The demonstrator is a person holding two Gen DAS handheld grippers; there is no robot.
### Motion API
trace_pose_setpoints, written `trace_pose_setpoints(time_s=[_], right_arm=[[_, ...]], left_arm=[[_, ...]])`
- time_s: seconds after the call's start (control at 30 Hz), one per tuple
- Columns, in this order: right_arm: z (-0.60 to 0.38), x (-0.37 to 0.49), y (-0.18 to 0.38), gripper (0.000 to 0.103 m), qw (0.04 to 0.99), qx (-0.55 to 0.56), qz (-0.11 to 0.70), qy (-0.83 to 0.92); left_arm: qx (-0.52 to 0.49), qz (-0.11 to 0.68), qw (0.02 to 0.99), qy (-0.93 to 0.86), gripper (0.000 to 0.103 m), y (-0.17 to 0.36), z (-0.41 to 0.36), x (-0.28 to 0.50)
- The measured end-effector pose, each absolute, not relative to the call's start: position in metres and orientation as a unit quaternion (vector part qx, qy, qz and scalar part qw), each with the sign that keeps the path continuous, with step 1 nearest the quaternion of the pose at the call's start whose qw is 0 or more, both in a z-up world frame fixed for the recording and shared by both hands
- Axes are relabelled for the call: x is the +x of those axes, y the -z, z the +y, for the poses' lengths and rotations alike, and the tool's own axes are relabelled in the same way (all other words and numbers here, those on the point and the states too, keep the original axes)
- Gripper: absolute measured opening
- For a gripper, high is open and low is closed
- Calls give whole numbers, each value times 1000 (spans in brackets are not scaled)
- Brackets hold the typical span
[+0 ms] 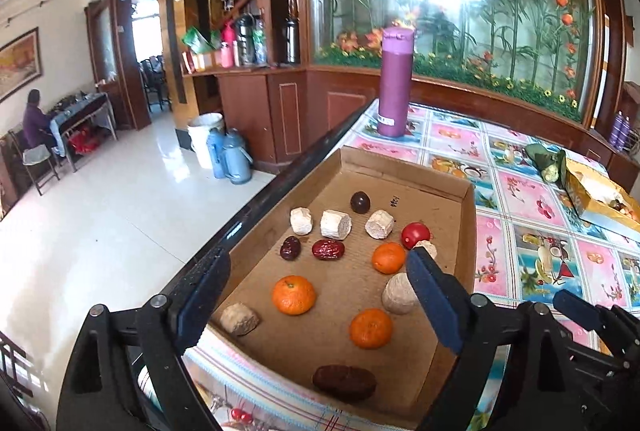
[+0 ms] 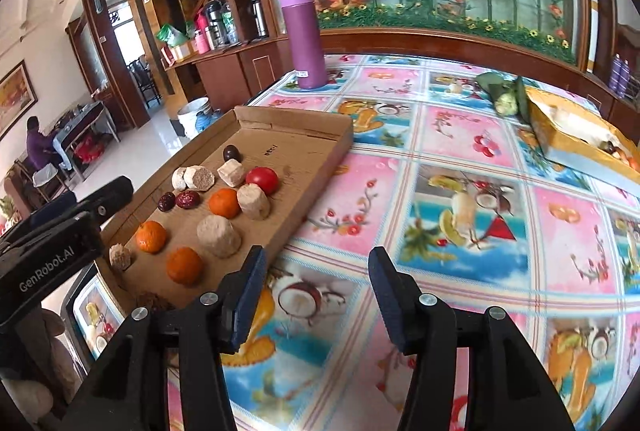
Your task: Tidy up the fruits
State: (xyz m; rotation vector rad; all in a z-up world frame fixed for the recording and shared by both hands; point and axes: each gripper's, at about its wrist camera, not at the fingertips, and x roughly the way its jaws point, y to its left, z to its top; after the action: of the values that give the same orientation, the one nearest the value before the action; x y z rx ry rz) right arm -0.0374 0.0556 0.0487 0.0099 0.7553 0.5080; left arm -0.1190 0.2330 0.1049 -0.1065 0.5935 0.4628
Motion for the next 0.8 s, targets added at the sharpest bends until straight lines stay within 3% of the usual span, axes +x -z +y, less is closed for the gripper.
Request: trace_pose_setpoints(time_s=[0.8], right_arm=[[44, -64, -31, 62, 891, 14, 377, -253]], left_arm=[[-41, 257, 920, -294, 97, -111, 210, -145]])
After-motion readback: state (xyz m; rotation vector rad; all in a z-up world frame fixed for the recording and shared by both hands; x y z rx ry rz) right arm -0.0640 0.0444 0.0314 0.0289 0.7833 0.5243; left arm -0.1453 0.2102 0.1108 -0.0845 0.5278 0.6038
